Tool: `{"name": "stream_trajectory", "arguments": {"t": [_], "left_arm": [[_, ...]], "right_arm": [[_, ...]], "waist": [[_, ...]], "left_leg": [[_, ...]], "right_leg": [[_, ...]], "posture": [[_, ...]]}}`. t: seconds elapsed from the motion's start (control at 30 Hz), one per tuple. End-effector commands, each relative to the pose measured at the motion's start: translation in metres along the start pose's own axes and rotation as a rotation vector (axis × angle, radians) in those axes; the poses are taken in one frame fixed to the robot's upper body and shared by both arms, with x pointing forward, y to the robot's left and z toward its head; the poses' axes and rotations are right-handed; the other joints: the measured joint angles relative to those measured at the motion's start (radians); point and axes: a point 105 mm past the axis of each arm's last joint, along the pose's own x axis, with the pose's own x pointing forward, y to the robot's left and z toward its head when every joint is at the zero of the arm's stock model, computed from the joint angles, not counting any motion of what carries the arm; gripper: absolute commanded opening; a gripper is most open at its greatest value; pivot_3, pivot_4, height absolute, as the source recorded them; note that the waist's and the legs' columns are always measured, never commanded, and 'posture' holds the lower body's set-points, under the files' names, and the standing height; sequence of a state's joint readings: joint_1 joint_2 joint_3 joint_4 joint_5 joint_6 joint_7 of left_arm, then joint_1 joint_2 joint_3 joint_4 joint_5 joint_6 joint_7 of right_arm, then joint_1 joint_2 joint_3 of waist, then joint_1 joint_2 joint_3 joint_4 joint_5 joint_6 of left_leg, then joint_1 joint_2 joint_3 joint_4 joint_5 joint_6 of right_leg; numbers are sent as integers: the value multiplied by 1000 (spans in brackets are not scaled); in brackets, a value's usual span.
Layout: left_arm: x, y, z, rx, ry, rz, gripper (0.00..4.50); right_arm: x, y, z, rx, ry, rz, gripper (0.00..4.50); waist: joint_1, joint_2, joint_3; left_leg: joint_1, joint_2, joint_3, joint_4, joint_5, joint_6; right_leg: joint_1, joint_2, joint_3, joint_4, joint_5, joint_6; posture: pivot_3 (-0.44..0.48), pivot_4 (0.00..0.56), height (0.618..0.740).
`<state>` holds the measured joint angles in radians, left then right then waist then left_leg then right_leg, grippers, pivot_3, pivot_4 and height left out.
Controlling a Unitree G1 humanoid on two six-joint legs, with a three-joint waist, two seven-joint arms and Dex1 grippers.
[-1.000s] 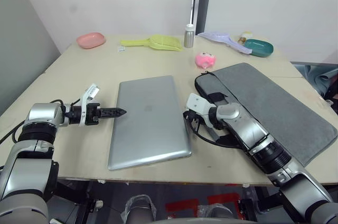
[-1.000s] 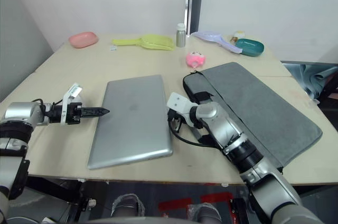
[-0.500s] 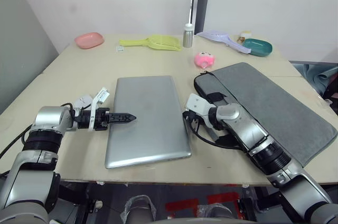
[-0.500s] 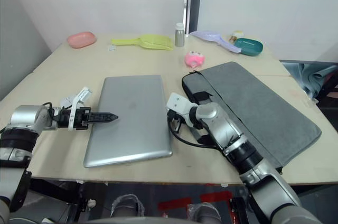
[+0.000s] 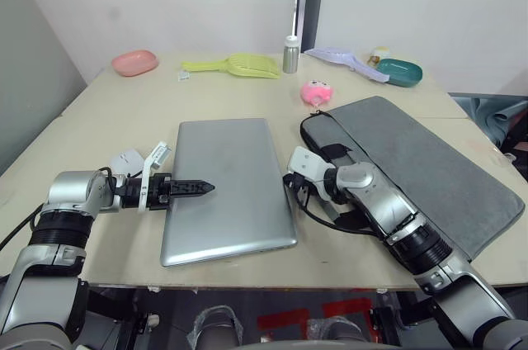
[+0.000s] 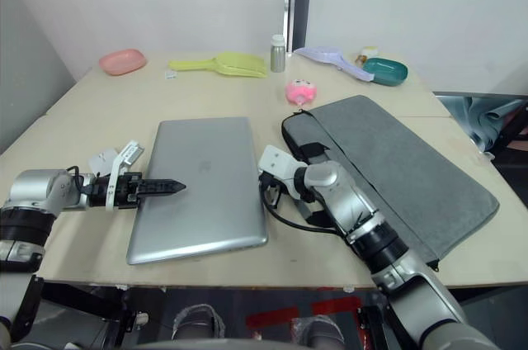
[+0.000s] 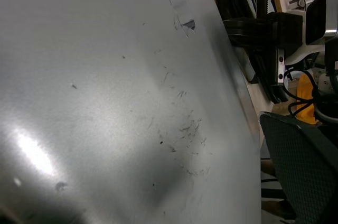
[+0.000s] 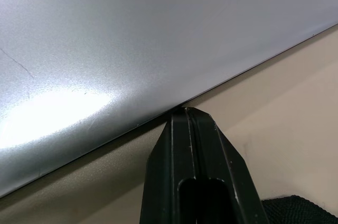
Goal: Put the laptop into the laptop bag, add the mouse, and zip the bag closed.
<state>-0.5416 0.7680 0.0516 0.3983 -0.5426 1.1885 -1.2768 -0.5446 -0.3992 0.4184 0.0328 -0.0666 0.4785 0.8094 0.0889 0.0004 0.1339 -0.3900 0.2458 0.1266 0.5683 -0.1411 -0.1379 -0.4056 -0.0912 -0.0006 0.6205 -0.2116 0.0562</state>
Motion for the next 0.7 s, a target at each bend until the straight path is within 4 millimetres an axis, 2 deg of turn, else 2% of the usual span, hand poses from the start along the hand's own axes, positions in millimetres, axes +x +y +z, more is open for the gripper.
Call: {"name": "stream_trajectory", "arguments": {"t": [0.03,0.27,0.33,0.43,0.7], "left_arm": [[-5,-9,9,32,-29,-29,3687],[-2,-10,8,25,-40,-39,1250],[-1,-11,9,16,-51,-47,818],[-2,-15,9,-7,-69,-65,553],[-8,-30,1,-77,-92,-102,410]], "right_arm": [[1,5,-1,4,-7,21,0],[2,6,0,9,-14,20,0],[2,6,0,10,-15,19,0],[0,4,-2,15,-12,11,0],[-6,0,-7,29,-12,-12,0]], "waist": [[0,0,0],[3,0,0],[6,0,0],[5,0,0],[4,0,0]], "left_leg": [[0,0,0,0,0,0],[0,0,0,0,0,0],[0,0,0,0,0,0],[1,0,0,0,0,0],[0,0,-1,-1,0,0]], "right_leg": [[0,0,0,0,0,0],[0,0,0,-1,0,0],[0,0,0,-1,0,0],[1,0,0,-1,0,0],[1,0,-2,-3,0,0]], "posture": [[0,150,740],[0,150,740],[0,150,740],[0,150,740],[0,150,740]]}}
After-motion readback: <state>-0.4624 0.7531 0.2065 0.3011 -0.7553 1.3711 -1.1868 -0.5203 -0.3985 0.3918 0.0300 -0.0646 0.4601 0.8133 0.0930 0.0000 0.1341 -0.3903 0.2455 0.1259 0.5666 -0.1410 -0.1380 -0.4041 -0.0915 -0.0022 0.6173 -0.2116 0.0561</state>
